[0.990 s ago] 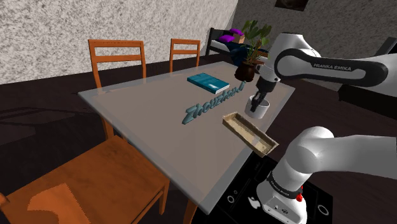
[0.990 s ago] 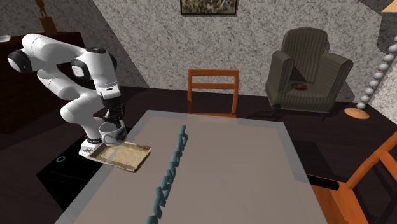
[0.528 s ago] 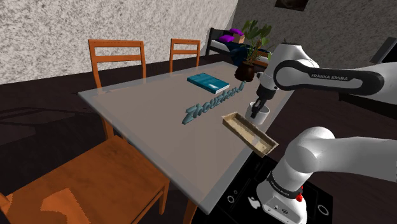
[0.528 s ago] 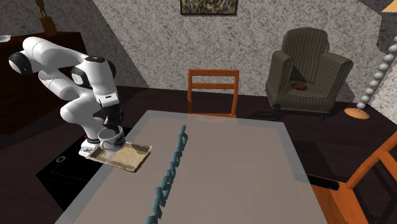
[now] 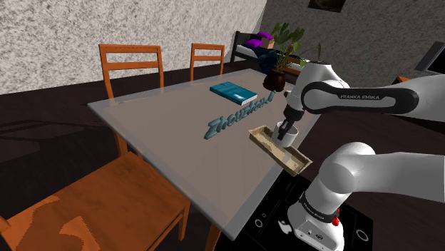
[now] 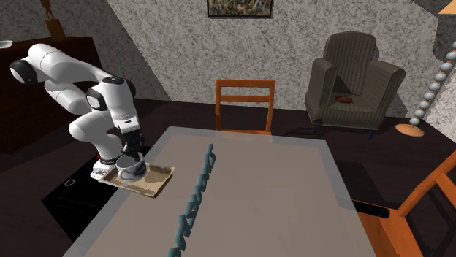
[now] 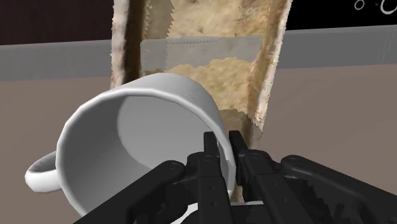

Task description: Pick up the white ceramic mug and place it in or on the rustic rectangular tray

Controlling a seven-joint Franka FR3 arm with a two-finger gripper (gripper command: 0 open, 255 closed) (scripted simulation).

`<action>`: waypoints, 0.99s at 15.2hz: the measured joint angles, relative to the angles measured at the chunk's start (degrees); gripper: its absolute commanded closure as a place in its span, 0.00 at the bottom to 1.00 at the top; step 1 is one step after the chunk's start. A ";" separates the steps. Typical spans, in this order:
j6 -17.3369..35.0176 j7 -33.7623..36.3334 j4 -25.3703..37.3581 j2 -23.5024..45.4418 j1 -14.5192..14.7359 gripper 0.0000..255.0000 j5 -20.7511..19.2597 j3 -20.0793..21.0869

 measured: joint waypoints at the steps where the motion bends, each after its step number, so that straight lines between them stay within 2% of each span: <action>1: 0.95 -0.10 -0.35 0.61 -0.15 1.00 -0.25 -0.27; 8: 2.03 -0.01 -1.13 0.88 -0.22 1.00 -0.42 -0.37; 9: 2.03 -0.01 -1.13 0.88 -0.22 0.00 -0.42 -0.37; 15: 2.04 -0.01 -1.13 0.88 -0.22 0.00 -0.42 -0.37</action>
